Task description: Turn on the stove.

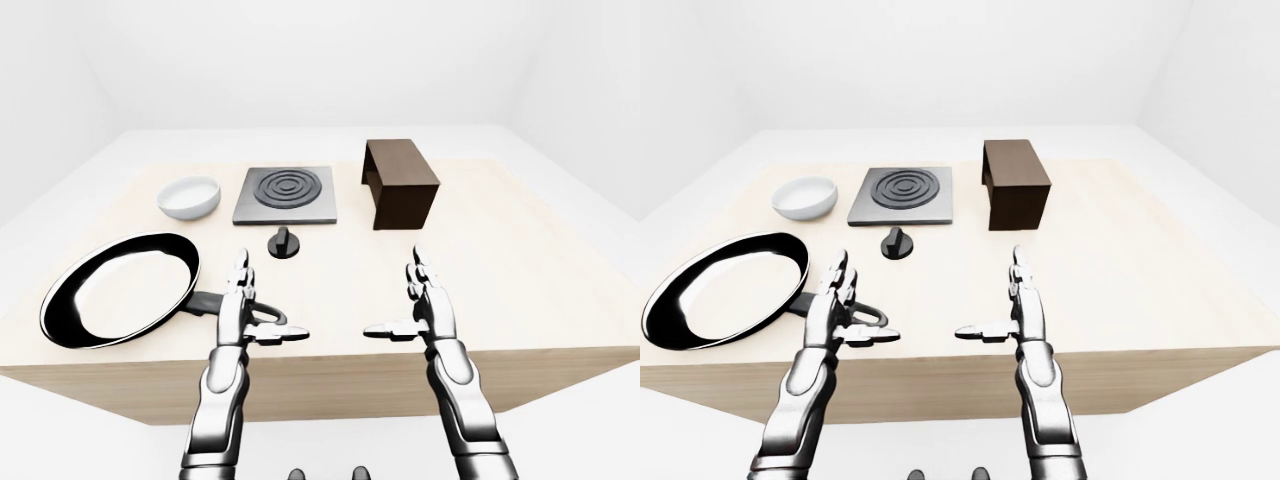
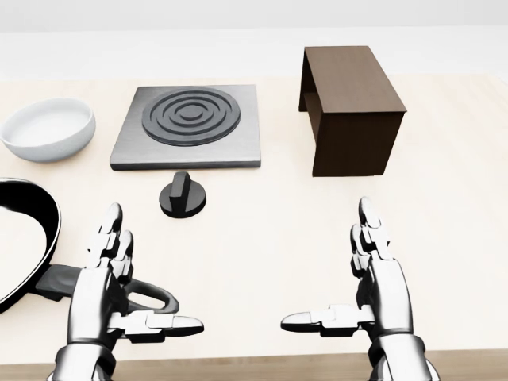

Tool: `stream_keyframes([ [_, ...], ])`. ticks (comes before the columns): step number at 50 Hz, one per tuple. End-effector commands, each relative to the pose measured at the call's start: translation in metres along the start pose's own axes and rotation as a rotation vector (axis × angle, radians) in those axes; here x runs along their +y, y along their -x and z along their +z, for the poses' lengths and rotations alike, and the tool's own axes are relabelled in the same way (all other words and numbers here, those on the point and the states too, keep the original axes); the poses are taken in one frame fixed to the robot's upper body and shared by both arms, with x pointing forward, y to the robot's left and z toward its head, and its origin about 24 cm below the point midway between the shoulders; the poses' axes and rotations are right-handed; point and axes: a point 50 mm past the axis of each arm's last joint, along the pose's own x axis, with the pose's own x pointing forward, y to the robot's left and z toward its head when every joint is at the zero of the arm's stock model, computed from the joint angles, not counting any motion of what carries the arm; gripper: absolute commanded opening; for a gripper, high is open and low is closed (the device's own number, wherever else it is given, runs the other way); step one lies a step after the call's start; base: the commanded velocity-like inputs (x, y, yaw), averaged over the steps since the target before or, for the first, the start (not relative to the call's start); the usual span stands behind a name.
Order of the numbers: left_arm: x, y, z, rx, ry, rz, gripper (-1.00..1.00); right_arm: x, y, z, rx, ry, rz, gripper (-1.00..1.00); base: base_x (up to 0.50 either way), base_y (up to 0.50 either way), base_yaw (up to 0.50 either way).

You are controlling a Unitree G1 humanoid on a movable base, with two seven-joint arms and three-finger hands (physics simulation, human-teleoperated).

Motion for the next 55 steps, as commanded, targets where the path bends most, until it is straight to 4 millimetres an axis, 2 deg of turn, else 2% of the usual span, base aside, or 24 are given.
stream_keyframes([
  [1,0.007,0.001,0.003,-0.002,0.005,-0.001,1.00,-0.009,0.001,0.001,-0.004,-0.003,-0.008,1.00,0.00,0.00,0.00],
  [9,0.006,0.002,0.004,-0.003,0.012,0.000,1.00,-0.010,0.001,0.001,-0.006,0.002,-0.012,1.00,0.00,0.00,0.00],
  [13,0.006,0.002,0.004,-0.003,0.012,0.001,1.00,-0.017,0.003,0.009,-0.028,0.009,-0.047,1.00,0.00,0.00,0.00],
  [19,0.007,0.003,0.004,-0.005,0.017,0.005,1.00,-0.036,0.012,0.034,-0.099,0.004,-0.163,1.00,0.00,0.00,0.00],
  [21,0.006,0.002,0.004,-0.006,0.019,0.006,1.00,-0.048,0.016,0.044,-0.136,-0.008,-0.222,1.00,0.00,0.00,0.00],
  [27,0.007,0.003,0.003,-0.003,0.023,0.013,1.00,-0.076,0.020,0.044,-0.138,-0.019,-0.371,1.00,0.00,0.00,0.00],
  [33,0.007,0.002,0.003,-0.001,0.024,0.018,1.00,-0.087,0.031,0.062,-0.220,-0.029,-0.417,1.00,0.00,0.00,0.00],
  [37,0.007,0.003,0.004,-0.002,0.026,0.022,1.00,-0.091,0.034,0.064,-0.226,-0.022,-0.461,1.00,0.00,0.00,0.00],
  [38,0.007,0.003,0.004,-0.002,0.028,0.027,1.00,-0.099,0.041,0.072,-0.261,-0.015,-0.501,1.00,0.00,0.00,0.00],
  [41,0.008,0.002,0.003,-0.002,0.029,0.029,1.00,-0.106,0.049,0.079,-0.298,-0.034,-0.533,1.00,0.00,0.00,0.00],
  [45,0.007,0.002,0.003,-0.002,0.028,0.028,1.00,-0.110,0.057,0.091,-0.357,-0.053,-0.548,1.00,0.00,0.00,0.00],
  [55,0.006,0.003,0.003,-0.001,0.027,0.027,1.00,-0.107,0.056,0.090,-0.355,-0.050,-0.527,1.00,0.00,0.00,0.00],
])
